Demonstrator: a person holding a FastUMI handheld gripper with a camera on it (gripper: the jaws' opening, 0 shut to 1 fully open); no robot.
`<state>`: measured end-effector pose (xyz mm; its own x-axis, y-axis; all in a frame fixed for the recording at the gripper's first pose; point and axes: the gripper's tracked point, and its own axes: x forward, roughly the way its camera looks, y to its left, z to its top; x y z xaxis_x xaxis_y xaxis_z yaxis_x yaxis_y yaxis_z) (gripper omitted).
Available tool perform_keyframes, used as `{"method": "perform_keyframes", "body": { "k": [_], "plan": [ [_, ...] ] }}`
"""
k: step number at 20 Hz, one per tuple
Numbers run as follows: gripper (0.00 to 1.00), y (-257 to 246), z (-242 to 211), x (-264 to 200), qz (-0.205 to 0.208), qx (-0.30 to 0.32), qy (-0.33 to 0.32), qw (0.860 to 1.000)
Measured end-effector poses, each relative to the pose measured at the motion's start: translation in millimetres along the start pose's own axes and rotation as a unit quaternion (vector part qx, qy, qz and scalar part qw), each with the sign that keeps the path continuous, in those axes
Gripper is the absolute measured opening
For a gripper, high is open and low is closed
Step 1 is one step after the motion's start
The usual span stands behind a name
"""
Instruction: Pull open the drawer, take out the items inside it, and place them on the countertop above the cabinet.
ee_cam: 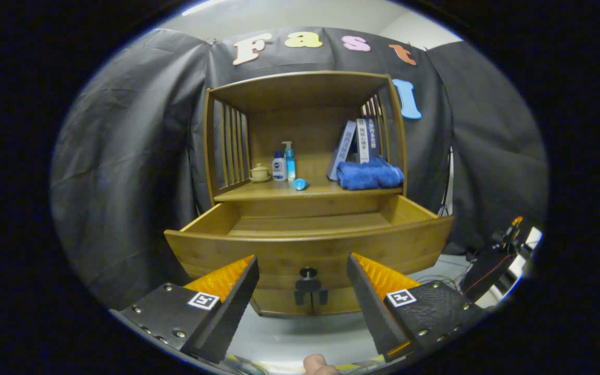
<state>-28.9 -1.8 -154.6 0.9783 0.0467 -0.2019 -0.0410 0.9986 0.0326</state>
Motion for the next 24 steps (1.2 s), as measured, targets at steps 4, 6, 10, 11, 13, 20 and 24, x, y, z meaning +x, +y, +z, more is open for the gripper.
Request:
{"method": "perform_keyframes", "body": {
  "k": [4,6,10,11,13,20,24],
  "plan": [
    [1.0,2.4,-32.7,21.9,-0.002,-0.029,0.009,1.0],
    [1.0,10.4,-46.4,35.2,0.01,-0.012,0.018,1.0],
    [1.0,-8.1,-62.1,68.3,-0.015,-0.001,0.024,1.0],
    [1.0,-4.4,-64.6,78.7,-0.011,0.007,0.026,1.0],
    [1.0,-8.0,-68.3,99.3,-0.018,0.009,0.027,0.999],
    [0.99,6.2,-63.1,110.8,-0.034,-0.031,-0.011,0.999],
    [0.99,10.4,-58.0,130.2,-0.034,-0.027,-0.014,0.999]
  ]
}}
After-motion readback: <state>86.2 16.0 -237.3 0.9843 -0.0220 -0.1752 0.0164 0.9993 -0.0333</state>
